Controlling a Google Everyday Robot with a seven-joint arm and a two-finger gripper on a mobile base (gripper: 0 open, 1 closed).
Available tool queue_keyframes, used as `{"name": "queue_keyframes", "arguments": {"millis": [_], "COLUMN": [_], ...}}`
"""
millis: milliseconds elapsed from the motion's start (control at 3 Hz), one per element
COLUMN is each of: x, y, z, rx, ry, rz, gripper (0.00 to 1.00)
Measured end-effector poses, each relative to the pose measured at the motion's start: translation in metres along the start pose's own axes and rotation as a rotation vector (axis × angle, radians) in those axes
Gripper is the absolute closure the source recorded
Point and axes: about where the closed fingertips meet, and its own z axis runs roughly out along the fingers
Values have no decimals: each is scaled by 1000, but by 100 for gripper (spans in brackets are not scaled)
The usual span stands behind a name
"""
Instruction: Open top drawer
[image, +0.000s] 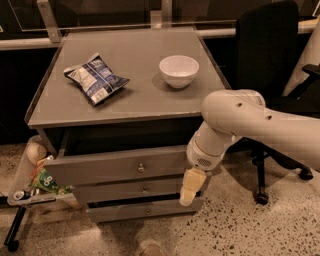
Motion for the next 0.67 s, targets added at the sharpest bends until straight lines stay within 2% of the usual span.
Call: {"name": "queue_keyframes", "arguments": {"millis": [333,667], "x": [-13,-24], "y": [-21,-37], "z": [-2,13], "rx": [33,33], "ry": [-7,-11], "rz": [-10,-14], "gripper": [0,0]}}
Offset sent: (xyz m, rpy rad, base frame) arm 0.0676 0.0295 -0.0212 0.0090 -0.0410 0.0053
